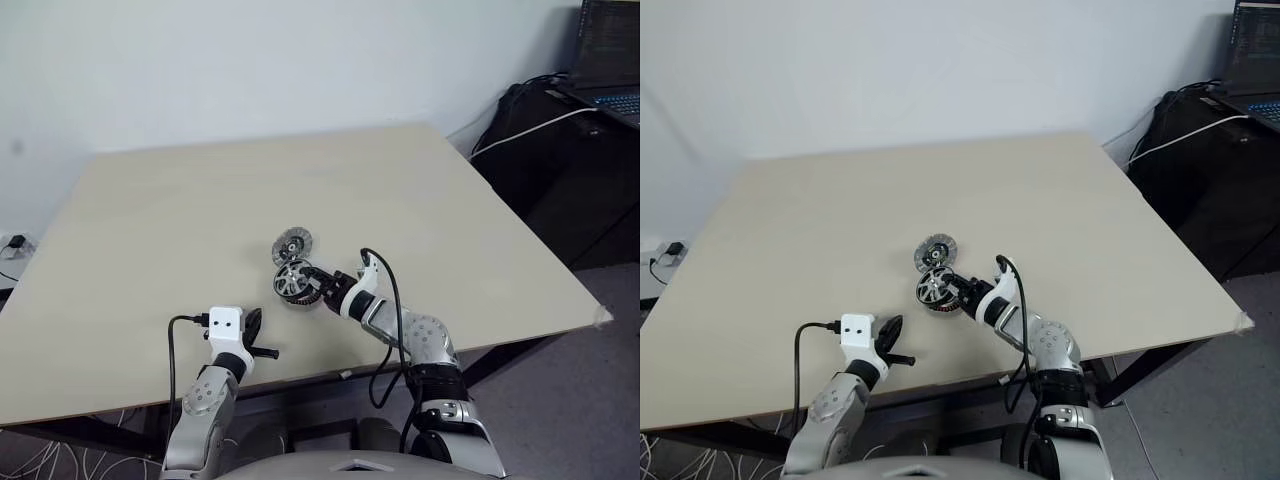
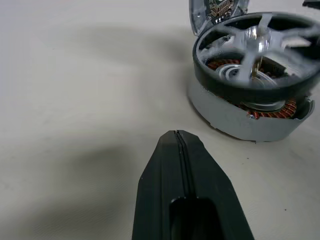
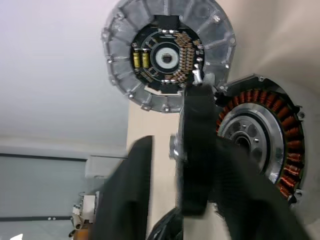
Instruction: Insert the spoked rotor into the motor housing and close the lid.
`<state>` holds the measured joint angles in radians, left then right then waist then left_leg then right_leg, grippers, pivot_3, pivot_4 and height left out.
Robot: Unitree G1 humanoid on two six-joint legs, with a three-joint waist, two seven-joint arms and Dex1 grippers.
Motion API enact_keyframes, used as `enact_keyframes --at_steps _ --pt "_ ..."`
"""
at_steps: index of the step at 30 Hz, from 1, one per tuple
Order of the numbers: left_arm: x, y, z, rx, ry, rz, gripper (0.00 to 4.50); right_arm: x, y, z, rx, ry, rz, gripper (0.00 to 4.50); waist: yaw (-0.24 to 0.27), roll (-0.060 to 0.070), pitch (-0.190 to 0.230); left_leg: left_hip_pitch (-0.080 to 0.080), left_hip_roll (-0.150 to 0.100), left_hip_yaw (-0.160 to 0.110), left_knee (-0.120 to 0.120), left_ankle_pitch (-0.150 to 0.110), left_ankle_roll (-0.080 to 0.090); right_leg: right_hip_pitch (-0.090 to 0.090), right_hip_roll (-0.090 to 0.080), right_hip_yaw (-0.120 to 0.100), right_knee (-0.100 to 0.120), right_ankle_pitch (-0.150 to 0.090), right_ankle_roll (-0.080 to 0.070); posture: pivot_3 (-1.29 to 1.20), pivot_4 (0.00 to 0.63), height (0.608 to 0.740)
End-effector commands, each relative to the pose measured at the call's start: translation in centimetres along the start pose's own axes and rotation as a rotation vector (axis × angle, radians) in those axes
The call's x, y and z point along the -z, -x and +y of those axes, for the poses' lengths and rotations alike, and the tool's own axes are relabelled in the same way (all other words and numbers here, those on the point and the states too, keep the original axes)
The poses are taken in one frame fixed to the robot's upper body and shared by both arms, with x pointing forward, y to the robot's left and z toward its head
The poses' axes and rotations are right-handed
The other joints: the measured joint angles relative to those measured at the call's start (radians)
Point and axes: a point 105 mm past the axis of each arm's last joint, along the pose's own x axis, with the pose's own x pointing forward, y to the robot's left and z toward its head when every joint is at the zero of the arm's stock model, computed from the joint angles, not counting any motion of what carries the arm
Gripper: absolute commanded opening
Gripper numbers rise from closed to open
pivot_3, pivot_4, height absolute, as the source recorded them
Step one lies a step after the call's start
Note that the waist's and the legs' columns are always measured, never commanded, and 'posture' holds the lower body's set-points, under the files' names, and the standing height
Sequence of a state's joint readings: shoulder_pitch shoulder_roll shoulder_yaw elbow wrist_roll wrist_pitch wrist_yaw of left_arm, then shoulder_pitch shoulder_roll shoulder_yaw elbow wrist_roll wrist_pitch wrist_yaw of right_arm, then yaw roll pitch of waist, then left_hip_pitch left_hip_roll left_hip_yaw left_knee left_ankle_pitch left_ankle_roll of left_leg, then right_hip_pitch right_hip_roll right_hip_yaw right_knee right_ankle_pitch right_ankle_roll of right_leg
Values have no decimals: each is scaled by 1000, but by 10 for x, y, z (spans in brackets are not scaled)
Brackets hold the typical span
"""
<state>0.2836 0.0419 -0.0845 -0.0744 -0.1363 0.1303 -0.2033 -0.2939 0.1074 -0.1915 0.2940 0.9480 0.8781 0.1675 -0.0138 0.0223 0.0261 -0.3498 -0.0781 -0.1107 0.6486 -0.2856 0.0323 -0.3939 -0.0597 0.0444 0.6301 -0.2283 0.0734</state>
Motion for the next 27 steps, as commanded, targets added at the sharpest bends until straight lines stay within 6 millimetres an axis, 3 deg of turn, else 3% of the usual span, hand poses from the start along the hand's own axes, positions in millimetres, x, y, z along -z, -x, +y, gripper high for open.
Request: enact_keyframes --at_steps 1,5,11,16,22,25,27 --pt "-16 -2 -3 17 -14 -56 0 7 -5 11 -41 -24 -5 3226 0 0 0 0 0 0 0 0 0 0 0 0 0 0 0 0 0 740" --pt "-16 -2 -4 20 -11 -55 0 4 1 6 -13 -14 -15 4484 0 0 0 0 0 0 0 0 0 0 0 0 0 0 0 0 0 740" --pt "-15 -3 -5 24 -10 -55 0 -13 13 4 -9 18 -108 4484 4 0 -1 0 -1 0 0 0 0 1 -1 0 0 0 0 0 0 740" --pt "-16 -2 -5 22 -5 -58 0 -40 34 20 -47 154 -263 4484 0 1 0 0 -1 0 0 0 0 0 -1 0 -1 0 1 0 0 740" --pt "-15 -3 -6 27 0 -56 0 -54 49 35 -82 221 -337 4484 -3 1 0 0 0 0 0 0 0 0 0 0 0 0 1 0 0 740" --pt "-15 -3 -6 30 0 -55 0 -50 49 36 -17 373 -309 4484 -1 0 0 0 0 0 0 0 0 1 0 0 0 0 1 0 0 740" --pt "-15 -3 -6 31 1 -55 0 -44 48 38 16 506 -274 3914 1 0 0 0 0 0 0 0 0 0 0 0 0 0 1 0 0 740"
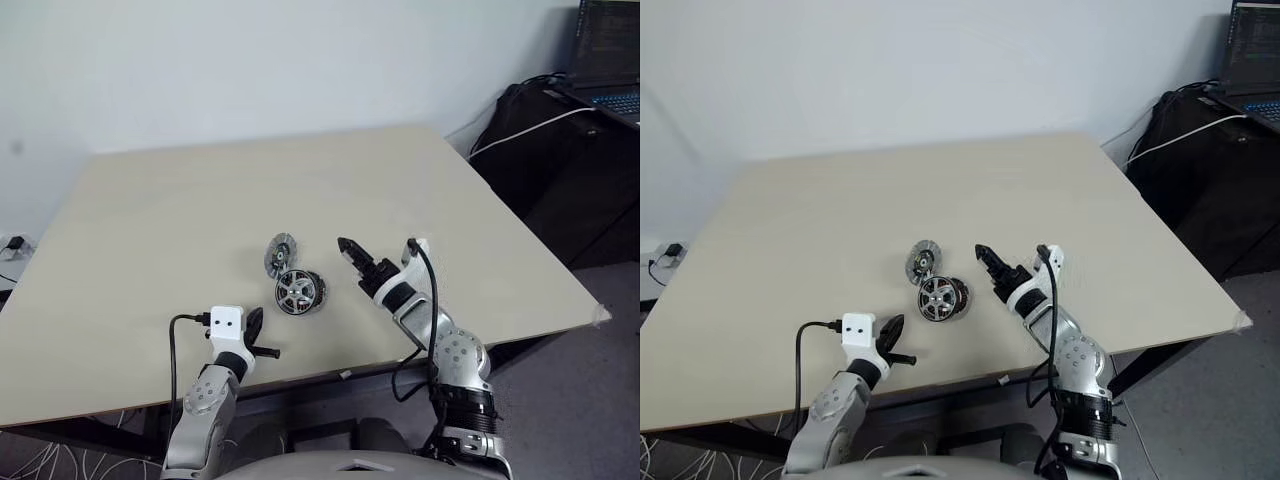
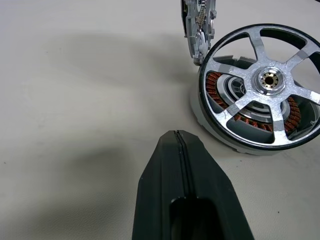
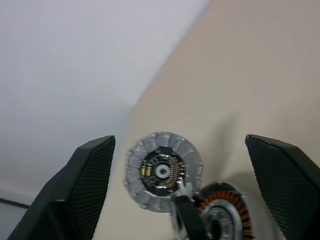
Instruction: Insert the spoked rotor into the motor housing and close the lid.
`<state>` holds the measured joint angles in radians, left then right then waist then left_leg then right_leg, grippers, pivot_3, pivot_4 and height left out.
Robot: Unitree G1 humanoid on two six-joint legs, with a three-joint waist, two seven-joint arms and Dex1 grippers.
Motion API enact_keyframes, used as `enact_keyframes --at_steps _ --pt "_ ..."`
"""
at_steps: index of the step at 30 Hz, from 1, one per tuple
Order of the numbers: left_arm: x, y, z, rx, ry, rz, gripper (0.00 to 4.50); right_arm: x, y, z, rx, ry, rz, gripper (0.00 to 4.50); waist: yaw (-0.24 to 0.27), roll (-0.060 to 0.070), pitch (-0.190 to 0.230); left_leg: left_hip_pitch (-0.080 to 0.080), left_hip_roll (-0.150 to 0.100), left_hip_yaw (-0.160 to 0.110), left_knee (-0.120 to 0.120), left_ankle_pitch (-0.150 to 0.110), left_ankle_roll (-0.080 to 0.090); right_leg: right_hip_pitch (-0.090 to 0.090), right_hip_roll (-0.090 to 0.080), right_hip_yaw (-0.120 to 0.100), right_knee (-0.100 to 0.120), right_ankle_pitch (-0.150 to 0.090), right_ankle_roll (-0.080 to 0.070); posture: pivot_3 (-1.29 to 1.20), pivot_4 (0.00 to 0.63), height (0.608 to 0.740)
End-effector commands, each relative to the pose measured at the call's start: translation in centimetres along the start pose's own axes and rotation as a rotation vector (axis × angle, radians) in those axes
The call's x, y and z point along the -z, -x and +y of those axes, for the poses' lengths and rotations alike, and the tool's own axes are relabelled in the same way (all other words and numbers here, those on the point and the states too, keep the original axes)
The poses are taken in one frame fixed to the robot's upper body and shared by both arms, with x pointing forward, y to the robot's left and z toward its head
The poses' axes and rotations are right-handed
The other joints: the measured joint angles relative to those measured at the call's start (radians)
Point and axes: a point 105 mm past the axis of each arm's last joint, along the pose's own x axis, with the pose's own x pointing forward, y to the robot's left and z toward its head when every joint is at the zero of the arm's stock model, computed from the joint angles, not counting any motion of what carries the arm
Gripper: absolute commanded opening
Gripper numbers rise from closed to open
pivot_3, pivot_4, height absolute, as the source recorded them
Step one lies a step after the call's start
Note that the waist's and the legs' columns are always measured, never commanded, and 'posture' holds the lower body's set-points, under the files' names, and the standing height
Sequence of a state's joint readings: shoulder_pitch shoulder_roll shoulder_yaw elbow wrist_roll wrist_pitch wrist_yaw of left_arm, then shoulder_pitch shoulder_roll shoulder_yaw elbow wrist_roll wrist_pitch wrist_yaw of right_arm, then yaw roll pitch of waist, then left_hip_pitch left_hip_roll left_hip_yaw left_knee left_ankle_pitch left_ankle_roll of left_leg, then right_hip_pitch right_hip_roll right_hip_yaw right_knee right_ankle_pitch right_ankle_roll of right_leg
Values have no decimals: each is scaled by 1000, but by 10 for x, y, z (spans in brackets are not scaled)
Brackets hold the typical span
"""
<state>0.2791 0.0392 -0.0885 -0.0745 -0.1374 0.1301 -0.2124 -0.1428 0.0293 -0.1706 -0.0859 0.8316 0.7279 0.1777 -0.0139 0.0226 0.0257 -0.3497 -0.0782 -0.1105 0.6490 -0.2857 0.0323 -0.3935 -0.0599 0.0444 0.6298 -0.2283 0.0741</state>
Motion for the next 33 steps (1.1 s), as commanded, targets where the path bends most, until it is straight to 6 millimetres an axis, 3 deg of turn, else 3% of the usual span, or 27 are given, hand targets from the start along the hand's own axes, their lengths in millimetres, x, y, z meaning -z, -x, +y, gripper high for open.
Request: enact_keyframes --at_steps 1,7,12,21,33 --pt "-14 -2 -3 16 -2 -50 0 2 -1 21 -36 273 22 3566 1 0 0 0 0 0 0 0 0 0 0 0 0 0 0 0 0 740" --pt "-14 -1 -2 14 1 -52 0 38 -3 45 -185 740 145 1642 2 -1 0 0 0 0 0 0 0 0 0 0 0 -3 5 0 0 740" --pt "-14 0 -2 7 8 -53 0 55 -3 65 -325 765 183 13 4 -4 1 0 0 0 1 0 0 1 0 0 0 -3 5 0 0 740" --pt "-17 1 0 -3 23 -76 0 99 -1 59 -473 882 430 13 6 -7 0 1 0 0 2 0 0 1 0 0 0 -2 6 0 0 740" --pt "-15 3 2 -18 32 -77 0 128 -14 37 -449 1127 498 13 6 -10 -2 1 0 0 2 0 -1 1 0 0 0 1 1 0 0 740"
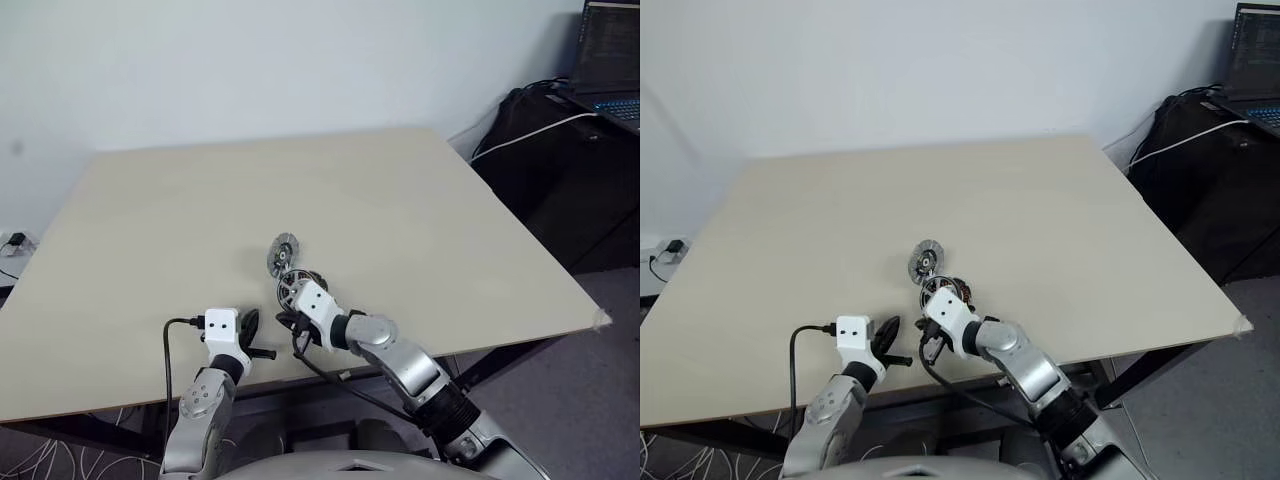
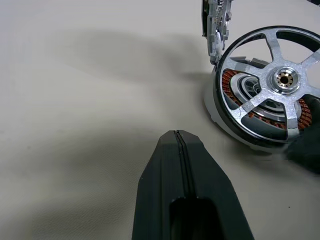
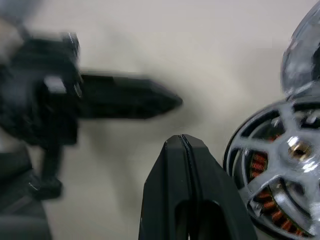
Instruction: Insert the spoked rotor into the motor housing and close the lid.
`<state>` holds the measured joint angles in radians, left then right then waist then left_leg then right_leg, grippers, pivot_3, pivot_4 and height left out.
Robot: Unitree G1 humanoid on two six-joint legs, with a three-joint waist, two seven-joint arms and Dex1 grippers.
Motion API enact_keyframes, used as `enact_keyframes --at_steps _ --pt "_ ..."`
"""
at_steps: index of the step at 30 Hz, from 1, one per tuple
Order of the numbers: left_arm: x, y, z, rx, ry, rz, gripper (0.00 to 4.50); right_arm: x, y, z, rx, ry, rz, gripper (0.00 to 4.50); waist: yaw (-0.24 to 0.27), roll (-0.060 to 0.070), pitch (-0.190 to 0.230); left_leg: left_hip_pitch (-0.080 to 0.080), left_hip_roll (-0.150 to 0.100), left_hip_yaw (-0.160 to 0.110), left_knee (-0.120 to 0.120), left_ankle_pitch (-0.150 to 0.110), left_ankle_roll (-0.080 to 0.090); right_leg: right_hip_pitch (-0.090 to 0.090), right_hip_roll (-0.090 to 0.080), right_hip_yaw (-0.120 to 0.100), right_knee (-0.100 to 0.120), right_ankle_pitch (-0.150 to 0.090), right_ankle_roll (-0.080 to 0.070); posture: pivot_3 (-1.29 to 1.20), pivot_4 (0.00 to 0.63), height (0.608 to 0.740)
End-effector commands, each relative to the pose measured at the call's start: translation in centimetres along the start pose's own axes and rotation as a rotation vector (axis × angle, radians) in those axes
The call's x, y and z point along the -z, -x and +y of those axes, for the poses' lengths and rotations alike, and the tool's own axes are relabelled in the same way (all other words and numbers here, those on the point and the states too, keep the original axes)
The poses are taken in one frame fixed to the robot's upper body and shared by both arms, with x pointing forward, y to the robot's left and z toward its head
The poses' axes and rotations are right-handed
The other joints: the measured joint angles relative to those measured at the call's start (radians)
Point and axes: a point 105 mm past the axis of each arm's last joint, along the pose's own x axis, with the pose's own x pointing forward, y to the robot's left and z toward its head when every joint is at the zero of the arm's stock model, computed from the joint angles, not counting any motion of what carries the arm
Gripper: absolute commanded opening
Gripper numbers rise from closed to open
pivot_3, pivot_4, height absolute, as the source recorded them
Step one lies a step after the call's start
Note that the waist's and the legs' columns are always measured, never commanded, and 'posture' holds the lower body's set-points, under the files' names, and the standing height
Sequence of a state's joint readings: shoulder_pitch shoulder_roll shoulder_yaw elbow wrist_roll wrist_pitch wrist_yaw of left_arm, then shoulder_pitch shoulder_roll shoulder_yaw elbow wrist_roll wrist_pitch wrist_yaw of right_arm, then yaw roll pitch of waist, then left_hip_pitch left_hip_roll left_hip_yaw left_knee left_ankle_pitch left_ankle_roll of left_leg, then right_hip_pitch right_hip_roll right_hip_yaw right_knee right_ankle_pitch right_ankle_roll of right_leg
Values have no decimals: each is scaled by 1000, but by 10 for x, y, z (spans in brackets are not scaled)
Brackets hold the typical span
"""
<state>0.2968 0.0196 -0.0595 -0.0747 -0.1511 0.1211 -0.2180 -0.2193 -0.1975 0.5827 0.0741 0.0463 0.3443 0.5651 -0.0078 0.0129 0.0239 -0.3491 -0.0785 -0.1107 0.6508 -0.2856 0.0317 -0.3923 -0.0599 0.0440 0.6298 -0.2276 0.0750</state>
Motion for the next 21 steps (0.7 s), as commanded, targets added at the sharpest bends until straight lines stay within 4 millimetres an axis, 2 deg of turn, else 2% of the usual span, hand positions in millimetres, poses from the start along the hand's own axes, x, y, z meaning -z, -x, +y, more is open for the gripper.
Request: enact_keyframes --at_steps 1,6,21 --pt "-17 -1 -4 9 -2 -70 0 -8 -5 2 3 89 -26 13 0 0 0 0 0 0 0 0 0 0 0 0 0 0 0 0 0 740" --pt "-17 -1 -4 11 -1 -70 0 -2 -8 2 18 118 -8 13 0 -1 0 0 0 0 0 0 0 0 0 0 0 0 0 0 0 740" --pt "-19 -4 -3 15 -13 -74 0 2 -6 -19 147 174 -10 13 -1 -1 -1 1 0 0 0 1 -1 0 1 0 1 0 0 0 0 740"
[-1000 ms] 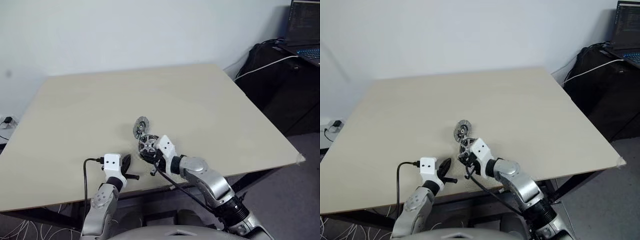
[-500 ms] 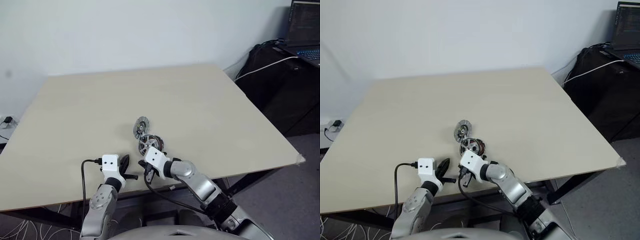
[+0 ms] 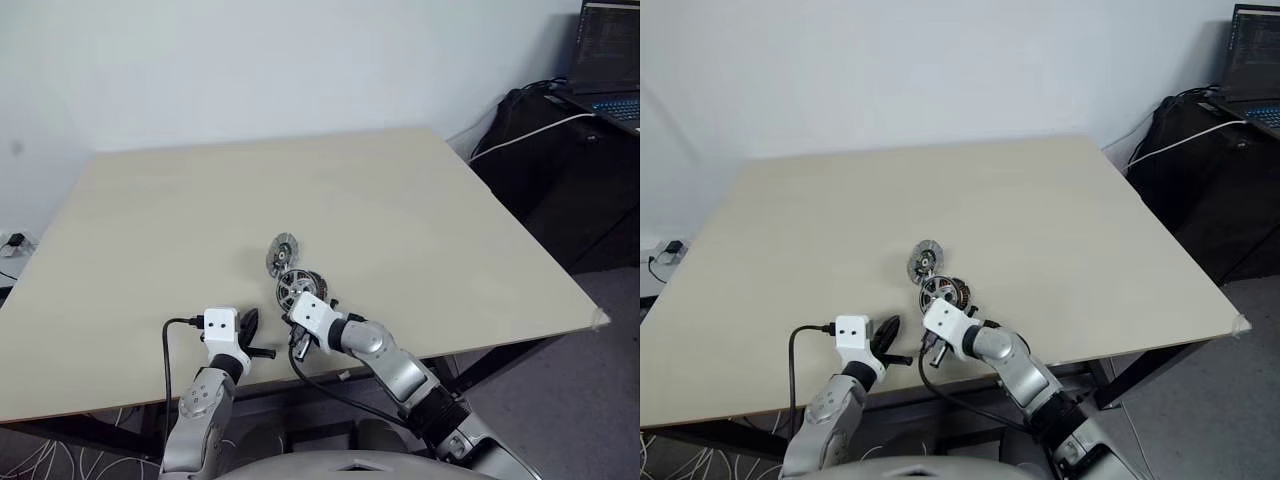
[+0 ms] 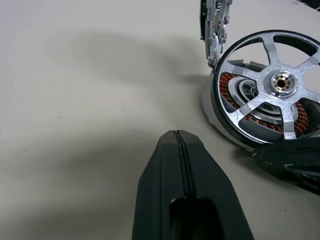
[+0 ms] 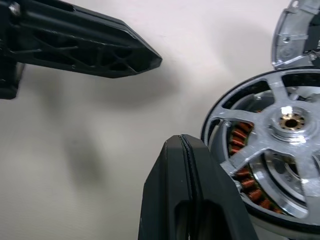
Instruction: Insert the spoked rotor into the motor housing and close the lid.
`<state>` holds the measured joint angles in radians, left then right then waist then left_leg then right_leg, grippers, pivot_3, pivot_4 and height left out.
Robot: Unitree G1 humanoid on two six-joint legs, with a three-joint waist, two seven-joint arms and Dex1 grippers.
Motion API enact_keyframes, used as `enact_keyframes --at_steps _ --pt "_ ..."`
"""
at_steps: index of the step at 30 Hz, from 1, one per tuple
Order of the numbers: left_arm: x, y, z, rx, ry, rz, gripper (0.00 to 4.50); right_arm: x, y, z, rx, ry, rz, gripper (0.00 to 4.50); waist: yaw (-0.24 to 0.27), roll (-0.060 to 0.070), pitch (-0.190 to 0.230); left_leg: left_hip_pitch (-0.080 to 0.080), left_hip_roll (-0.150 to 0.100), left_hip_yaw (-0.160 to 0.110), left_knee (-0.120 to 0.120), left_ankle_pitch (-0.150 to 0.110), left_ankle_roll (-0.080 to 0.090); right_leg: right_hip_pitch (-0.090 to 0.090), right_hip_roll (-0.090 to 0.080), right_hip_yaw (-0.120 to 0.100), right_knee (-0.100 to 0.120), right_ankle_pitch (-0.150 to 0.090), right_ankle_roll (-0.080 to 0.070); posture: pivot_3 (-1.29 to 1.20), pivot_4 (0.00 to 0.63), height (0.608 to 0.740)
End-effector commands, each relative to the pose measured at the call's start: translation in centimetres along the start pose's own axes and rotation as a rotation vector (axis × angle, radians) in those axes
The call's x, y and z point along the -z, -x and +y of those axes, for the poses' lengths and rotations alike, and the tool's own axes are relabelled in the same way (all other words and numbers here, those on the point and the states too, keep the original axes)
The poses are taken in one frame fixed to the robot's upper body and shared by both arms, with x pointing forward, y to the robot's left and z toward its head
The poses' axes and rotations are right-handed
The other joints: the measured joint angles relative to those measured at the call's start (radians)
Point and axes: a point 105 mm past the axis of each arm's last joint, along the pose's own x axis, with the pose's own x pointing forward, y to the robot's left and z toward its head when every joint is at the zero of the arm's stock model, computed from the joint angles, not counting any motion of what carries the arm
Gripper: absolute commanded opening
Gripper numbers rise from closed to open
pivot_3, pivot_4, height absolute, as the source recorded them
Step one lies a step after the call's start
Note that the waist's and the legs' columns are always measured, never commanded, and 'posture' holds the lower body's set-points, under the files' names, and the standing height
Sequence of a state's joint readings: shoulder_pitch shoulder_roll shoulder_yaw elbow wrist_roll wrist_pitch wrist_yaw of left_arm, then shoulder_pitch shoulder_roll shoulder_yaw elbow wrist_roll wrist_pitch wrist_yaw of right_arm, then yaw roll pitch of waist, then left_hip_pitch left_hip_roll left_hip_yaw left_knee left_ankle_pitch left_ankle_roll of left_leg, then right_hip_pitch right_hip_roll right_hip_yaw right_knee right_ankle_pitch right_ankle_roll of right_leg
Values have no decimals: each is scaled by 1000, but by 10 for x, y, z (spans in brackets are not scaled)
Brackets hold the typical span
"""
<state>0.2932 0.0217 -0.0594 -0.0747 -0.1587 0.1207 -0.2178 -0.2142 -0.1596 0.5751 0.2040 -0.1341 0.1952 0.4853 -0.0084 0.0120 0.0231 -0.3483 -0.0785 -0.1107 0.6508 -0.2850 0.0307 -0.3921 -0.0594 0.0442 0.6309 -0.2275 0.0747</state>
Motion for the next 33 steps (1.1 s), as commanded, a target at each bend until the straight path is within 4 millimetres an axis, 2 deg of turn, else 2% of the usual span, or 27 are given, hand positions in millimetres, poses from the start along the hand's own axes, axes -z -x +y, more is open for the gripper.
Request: enact_keyframes --at_steps 1,12,23,33 --pt "-18 -3 -3 13 -17 -70 0 -12 0 -9 36 33 -50 13 0 0 0 0 0 0 0 0 0 0 0 0 0 0 0 0 0 740" --pt "-17 -4 -5 22 -19 -65 0 -16 2 -13 63 36 -76 13 0 0 0 0 0 0 0 0 0 0 0 0 1 0 0 0 0 740" --pt "-16 -4 -7 28 -16 -61 0 -23 7 -26 112 49 -92 13 0 0 0 1 0 0 1 1 -2 1 0 0 3 0 0 0 0 740" --pt "-16 -5 -7 27 -12 -62 0 -23 7 -24 100 39 -89 13 0 0 0 2 0 0 1 1 -2 1 0 0 4 0 0 0 0 740"
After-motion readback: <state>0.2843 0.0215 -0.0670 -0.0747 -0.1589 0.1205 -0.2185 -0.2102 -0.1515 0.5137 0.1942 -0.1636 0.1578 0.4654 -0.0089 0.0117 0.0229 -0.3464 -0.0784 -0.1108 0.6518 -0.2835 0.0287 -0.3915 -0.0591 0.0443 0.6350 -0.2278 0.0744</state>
